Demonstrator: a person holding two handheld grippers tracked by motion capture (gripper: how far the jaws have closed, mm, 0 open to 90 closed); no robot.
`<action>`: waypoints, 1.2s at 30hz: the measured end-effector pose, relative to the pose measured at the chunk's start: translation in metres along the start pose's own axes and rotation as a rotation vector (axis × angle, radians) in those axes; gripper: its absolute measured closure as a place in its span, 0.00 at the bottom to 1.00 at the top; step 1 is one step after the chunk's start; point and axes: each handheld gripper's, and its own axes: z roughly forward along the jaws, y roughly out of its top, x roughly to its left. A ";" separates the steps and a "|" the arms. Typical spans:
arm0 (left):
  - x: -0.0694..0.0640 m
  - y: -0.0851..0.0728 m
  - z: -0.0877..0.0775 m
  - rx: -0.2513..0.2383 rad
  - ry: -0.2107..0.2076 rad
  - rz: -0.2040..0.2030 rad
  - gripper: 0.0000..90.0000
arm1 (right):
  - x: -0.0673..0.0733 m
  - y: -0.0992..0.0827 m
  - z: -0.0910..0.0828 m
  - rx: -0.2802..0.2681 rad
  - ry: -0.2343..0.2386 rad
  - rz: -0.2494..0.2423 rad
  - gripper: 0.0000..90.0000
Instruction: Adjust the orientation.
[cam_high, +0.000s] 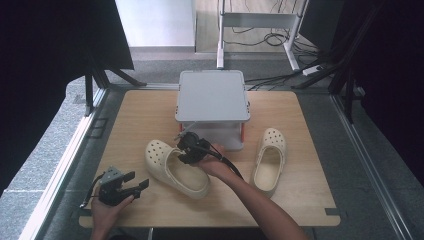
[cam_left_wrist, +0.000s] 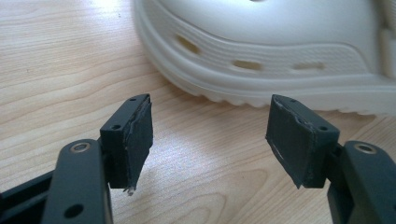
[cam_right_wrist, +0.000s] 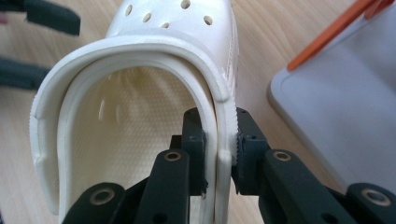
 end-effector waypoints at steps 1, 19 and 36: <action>0.000 0.000 0.000 0.000 -0.001 0.000 0.36 | -0.002 -0.007 -0.004 0.001 0.012 -0.006 0.86; -0.002 0.000 0.003 0.014 -0.003 -0.002 0.36 | -0.014 -0.063 -0.025 -0.001 0.046 0.044 0.86; -0.007 0.002 0.007 0.021 -0.009 0.008 0.36 | -0.030 -0.113 -0.041 -0.050 -0.025 0.172 0.86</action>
